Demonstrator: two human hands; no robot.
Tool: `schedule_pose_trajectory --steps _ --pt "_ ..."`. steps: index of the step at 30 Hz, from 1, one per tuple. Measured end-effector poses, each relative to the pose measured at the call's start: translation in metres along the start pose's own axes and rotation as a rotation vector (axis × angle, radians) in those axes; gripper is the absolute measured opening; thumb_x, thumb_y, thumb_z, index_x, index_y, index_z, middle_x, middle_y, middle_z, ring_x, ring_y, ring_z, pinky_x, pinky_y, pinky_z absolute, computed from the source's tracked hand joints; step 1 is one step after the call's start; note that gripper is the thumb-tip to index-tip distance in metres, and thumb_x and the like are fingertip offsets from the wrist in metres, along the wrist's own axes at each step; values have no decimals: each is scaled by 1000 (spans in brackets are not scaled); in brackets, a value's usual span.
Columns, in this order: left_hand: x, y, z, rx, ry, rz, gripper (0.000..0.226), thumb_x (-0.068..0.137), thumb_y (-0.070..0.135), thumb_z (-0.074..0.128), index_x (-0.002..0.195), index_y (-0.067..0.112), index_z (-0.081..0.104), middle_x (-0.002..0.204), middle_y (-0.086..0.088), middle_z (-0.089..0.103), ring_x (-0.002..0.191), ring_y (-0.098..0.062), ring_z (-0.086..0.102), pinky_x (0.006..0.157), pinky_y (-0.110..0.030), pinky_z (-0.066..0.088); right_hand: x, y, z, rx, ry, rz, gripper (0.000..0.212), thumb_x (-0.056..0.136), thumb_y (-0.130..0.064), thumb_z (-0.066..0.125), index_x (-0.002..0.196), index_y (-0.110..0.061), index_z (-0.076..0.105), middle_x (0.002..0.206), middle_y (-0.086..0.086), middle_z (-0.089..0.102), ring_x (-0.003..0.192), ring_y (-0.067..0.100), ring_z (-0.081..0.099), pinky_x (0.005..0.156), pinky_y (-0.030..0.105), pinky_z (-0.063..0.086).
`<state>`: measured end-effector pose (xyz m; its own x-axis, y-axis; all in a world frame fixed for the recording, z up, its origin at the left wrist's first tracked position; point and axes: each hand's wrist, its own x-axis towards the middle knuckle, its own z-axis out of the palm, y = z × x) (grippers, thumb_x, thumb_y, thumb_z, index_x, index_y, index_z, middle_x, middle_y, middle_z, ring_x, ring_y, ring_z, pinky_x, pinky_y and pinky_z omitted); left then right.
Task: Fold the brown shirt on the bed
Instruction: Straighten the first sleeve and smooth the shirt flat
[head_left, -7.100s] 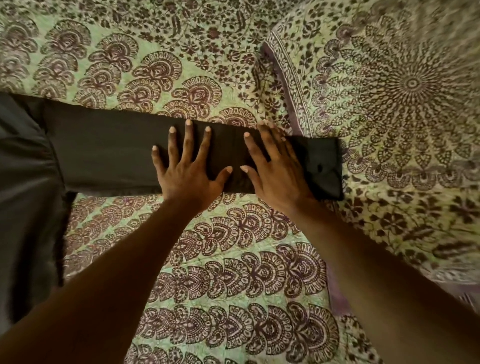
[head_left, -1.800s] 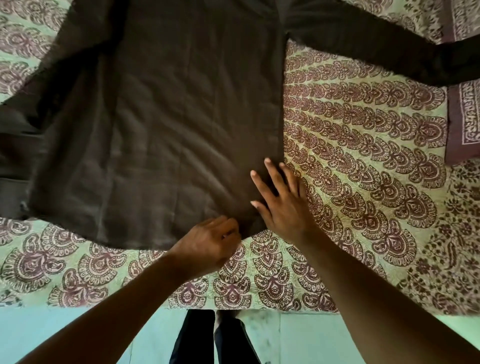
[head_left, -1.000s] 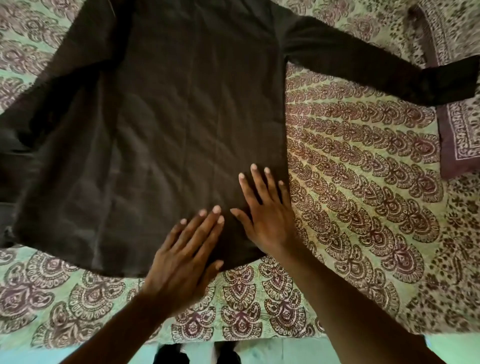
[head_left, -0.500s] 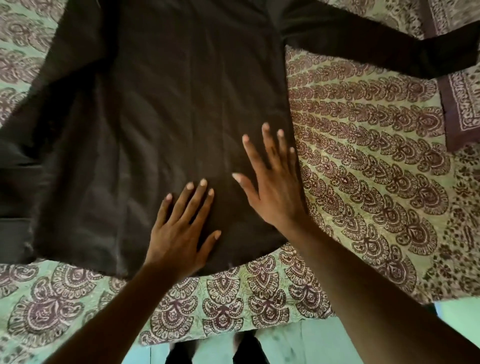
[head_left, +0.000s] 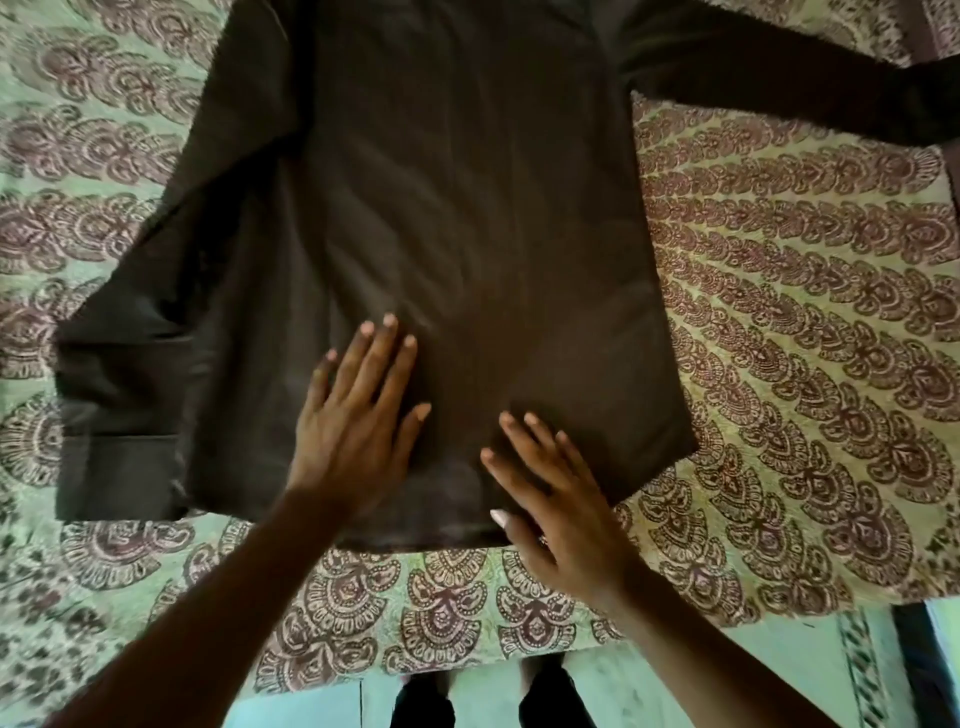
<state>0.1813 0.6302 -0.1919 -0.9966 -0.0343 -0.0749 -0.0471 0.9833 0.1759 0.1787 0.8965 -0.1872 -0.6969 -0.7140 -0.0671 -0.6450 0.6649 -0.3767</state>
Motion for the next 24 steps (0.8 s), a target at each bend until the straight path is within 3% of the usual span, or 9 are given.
schedule_pose_trajectory --steps 2,4,6,8,13,17,19,21,24 --pt "12 -29 1 59 -36 -5 71 101 57 34 161 21 26 172 -4 13 158 -26 15 121 -54 23 28 1 -8 23 141 55 58 101 -37 57 155 -20 43 169 10 20 158 29 14 122 55 24" --pt "1 -59 1 92 -64 22 74 99 61 29 163 24 21 172 -1 10 158 -25 14 122 -54 21 74 2 -14 -64 206 204 62 103 -47 50 159 -24 35 170 16 13 158 36 6 124 54 21" --pt "-25 -82 -1 101 -78 58 74 98 59 27 163 25 19 172 0 8 158 -25 16 122 -54 22 122 -1 -13 -146 144 365 71 101 -65 39 162 -31 24 170 21 3 156 45 -3 124 58 16" --pt "-50 -97 -4 107 -90 52 75 98 57 29 163 21 20 172 -1 9 158 -25 17 123 -53 23 151 -11 -3 -211 39 385 82 94 -78 31 162 -35 17 170 22 -4 155 48 -7 122 65 10" --pt "-77 -116 -6 104 -51 14 68 100 50 33 160 17 30 171 -4 18 155 -26 25 121 -51 29 123 -76 30 -247 -145 -10 94 91 -80 35 164 -26 10 171 10 -12 158 32 -12 118 68 12" --pt "-78 -126 -10 59 -17 -5 63 101 45 34 158 18 35 170 -6 19 155 -26 25 121 -51 28 77 -110 40 -202 -315 -209 82 96 -70 39 163 -36 5 170 11 -16 158 31 -13 120 69 13" --pt "-75 -130 -15 39 -6 -23 62 102 44 33 158 17 36 170 -6 20 155 -26 24 121 -50 27 77 -108 32 -178 -298 -283 72 98 -69 36 161 -42 11 172 9 -11 159 28 -8 120 66 19" --pt "-68 -135 -19 35 4 -40 60 103 42 33 157 17 38 170 -6 21 156 -25 24 120 -50 27 99 -98 22 -196 -173 -200 69 99 -71 34 161 -43 17 172 7 -4 159 27 -1 119 63 23" --pt "-60 -148 -22 58 -20 -21 57 103 40 32 157 22 39 170 -3 19 156 -28 23 119 -53 28 155 -82 11 -246 23 165 71 98 -75 31 160 -44 17 172 8 0 159 31 1 119 62 19"
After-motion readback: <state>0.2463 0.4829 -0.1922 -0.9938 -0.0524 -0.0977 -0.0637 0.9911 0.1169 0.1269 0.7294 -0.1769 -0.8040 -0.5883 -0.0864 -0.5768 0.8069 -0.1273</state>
